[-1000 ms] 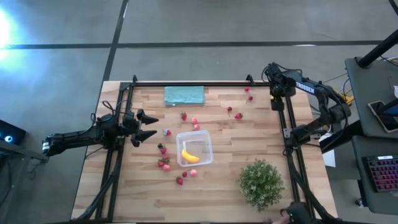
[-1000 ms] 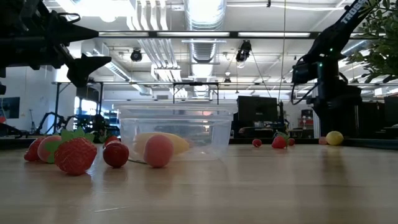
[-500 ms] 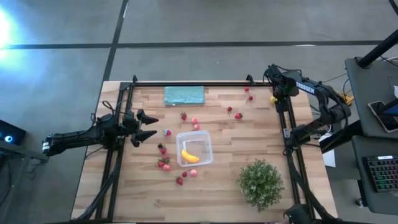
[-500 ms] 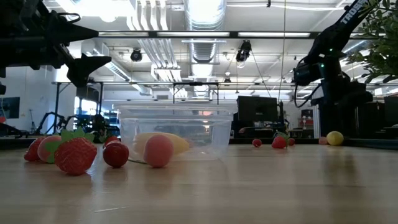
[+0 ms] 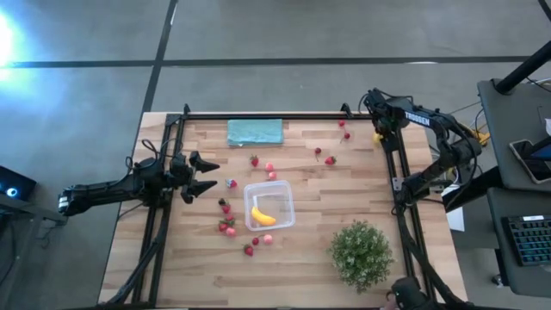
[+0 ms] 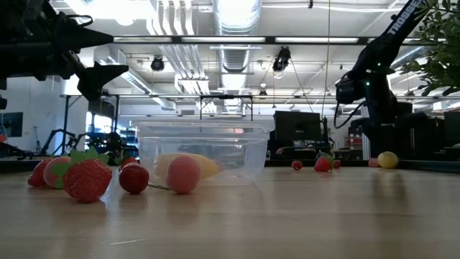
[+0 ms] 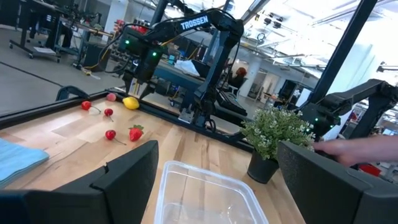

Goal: Pick and placing Produce into tupperware
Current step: Put the yellow lemon into the transparent bin

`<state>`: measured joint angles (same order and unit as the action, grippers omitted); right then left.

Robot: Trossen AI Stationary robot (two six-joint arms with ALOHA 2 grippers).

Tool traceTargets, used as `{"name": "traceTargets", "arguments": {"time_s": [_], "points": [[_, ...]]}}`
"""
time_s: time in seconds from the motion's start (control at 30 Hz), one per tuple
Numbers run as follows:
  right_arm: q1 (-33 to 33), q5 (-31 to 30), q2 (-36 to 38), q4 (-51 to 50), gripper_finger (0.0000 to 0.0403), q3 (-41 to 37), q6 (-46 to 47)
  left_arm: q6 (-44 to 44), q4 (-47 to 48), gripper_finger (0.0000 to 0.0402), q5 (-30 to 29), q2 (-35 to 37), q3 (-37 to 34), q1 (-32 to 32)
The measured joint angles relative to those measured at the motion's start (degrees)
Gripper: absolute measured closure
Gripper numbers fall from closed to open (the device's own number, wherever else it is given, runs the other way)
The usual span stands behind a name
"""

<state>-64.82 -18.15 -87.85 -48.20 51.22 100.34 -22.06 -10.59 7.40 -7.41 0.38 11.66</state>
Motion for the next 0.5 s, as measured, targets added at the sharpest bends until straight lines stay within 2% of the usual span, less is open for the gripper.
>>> {"name": "traceTargets", "arguments": {"time_s": [0.27,0.5], "points": [[0.05,1.56,-1.72,-0.6,0.0197,-0.01,-10.0,0.01,-0.01,0.0088,-0.02,-0.03,0.0,0.0],[0.2,4.99,-1.77,-0.44,0.0197,-0.02,-12.97,0.01,-0.02,0.0088,-0.17,0.01,0.0,-0.02]]}}
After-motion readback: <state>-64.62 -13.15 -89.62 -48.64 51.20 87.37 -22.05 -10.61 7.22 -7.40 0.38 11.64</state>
